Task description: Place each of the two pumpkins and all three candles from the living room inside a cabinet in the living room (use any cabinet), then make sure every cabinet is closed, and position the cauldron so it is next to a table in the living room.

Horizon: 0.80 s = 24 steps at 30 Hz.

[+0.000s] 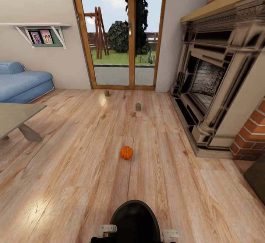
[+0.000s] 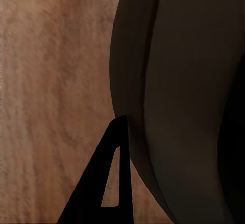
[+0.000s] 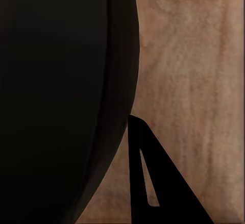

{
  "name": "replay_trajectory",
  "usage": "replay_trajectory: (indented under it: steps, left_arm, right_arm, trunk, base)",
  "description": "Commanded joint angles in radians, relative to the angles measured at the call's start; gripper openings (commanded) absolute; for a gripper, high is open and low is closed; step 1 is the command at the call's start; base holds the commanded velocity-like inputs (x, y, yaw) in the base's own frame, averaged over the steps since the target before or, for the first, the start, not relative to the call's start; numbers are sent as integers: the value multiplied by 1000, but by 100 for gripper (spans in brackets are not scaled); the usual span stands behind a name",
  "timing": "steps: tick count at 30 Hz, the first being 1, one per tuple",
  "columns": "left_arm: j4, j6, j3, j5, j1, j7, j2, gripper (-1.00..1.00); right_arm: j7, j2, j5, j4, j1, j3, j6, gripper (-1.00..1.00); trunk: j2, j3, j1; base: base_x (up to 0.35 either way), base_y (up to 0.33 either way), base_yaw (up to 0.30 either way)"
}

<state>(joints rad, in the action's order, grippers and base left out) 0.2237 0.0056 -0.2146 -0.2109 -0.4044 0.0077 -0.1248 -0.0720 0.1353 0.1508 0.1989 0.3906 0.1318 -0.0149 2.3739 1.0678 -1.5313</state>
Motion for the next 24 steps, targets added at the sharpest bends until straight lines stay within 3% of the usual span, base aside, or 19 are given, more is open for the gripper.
replay_trajectory:
  steps: [1,24]
  left_arm:
    - [0,1,-5,-9,-1,1,1,-100]
    - [0,1,-5,-8,-1,1,1,-100]
  right_arm:
    - [-6,0,7,0,1,8,-2,-100]
    - [-5,0,7,8,1,10,-5,-100]
  trunk:
    - [-7,-3,4]
    - [-168,-75,92]
  base:
    - [0,0,0]
    - [0,0,0]
